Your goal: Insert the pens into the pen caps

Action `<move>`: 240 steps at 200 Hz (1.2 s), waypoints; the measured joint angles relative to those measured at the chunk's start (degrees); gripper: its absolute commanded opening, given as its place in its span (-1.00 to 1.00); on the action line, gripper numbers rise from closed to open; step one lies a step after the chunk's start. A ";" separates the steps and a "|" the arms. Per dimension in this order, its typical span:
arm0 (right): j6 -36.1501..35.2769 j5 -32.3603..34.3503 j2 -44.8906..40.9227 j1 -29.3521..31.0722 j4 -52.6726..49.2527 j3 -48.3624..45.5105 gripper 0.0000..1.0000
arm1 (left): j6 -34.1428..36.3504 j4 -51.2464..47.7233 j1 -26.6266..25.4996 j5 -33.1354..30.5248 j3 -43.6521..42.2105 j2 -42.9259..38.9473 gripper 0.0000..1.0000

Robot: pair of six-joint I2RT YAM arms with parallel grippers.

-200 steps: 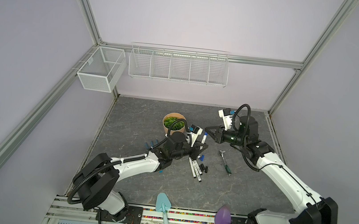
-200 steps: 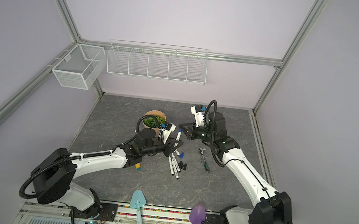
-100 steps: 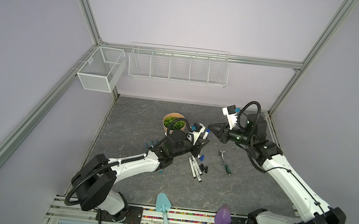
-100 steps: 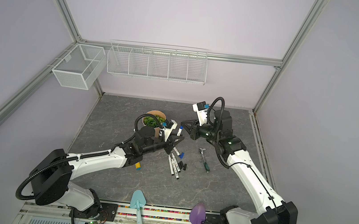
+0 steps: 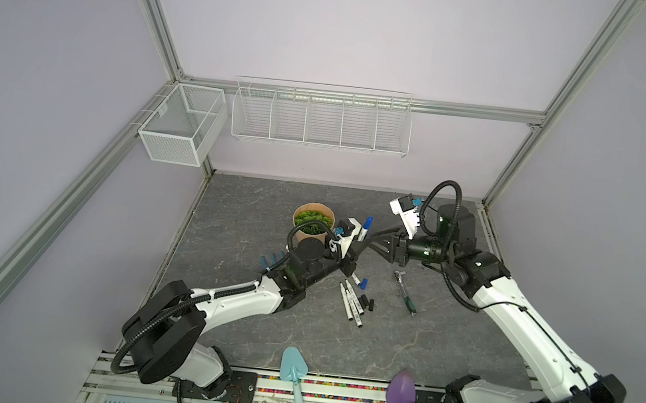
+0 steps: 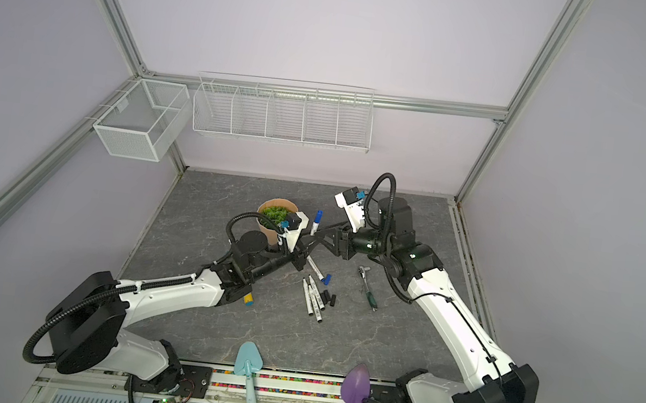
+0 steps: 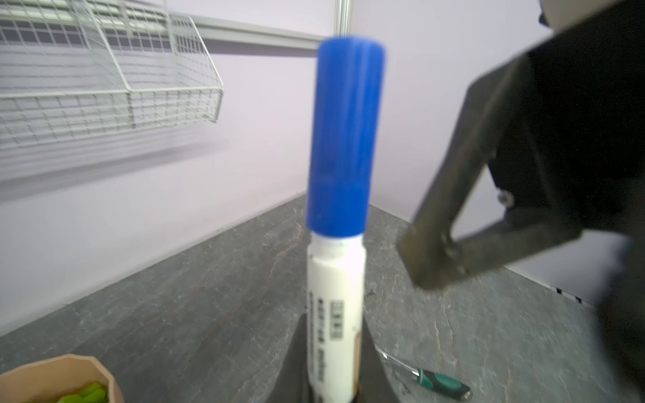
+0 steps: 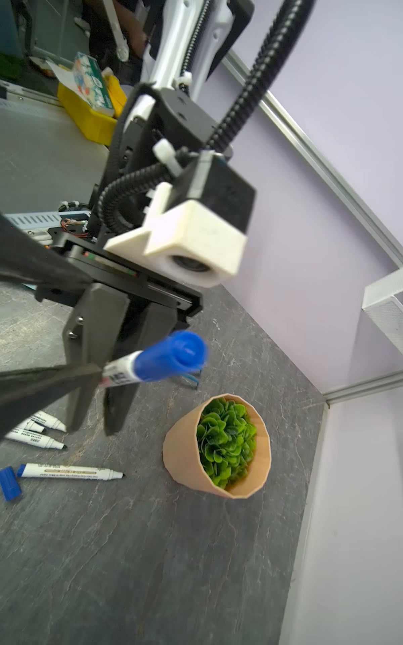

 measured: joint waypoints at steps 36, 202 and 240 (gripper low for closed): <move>0.72 4.31 -3.80 0.09 -1.33 1.09 0.20 | 0.11 4.74 -0.35 -0.79 -3.26 -1.49 -1.00; -1.18 13.29 5.20 5.53 -0.44 10.69 -0.42 | -0.02 6.32 -3.82 -0.74 -3.74 -0.72 -1.00; -0.83 12.44 5.57 5.79 -0.37 10.62 -0.68 | -0.85 6.21 -3.87 -0.76 -3.72 -0.52 -1.00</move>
